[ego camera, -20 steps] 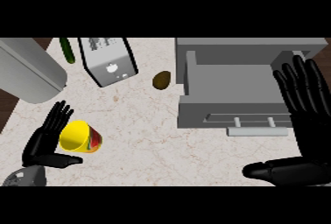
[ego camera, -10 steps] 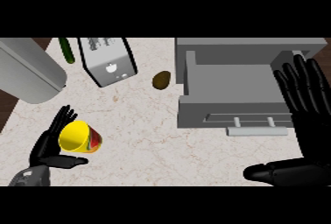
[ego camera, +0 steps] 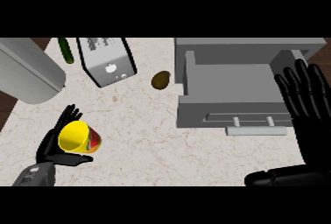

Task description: Pick up the cup, place it into the drawer and close the drawer

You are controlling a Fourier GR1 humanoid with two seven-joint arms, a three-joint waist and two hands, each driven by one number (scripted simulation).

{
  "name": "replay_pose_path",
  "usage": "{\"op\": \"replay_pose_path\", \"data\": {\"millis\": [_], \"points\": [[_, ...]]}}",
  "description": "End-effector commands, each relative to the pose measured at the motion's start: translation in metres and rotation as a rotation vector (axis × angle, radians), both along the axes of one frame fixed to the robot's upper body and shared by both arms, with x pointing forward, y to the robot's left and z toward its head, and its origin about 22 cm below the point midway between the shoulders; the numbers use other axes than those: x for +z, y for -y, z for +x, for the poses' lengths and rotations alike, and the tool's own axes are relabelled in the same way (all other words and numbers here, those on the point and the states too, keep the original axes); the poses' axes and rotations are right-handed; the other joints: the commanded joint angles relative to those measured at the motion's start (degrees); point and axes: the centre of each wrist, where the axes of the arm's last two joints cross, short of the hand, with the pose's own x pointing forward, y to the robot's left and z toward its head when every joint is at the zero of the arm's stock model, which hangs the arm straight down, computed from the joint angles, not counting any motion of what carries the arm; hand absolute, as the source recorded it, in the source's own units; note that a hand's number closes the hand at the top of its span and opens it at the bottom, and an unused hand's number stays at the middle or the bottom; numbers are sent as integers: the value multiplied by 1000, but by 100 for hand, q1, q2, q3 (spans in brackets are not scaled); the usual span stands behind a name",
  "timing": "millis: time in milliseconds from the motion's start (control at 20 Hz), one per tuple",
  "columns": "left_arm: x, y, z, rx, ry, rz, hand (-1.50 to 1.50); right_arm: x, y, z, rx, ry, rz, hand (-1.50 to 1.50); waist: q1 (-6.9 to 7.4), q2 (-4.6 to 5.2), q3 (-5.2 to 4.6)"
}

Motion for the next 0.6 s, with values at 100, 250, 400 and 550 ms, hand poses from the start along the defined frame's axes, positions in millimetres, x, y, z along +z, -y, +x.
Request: {"op": "replay_pose_path", "data": {"millis": [100, 250, 400, 550], "points": [[-11, 24, 6, -50, 42, -115, -150, -10, 8, 6, -8, 4, 14, -150, -6, 7, -1], [0, 15, 20, -55, 21, -136, -150, 13, -9, 9, 12, -6, -5, -150, -13, 14, -6], [-6, 5, 1, -93, 45, -201, -150, -1, -3, -2, 5, -12, 0, -150, 25, -11, 0], [-3, 17, 15, -157, 39, -264, -150, 11, -2, 5, -8, -6, 3, -150, -10, 3, -8]]}}
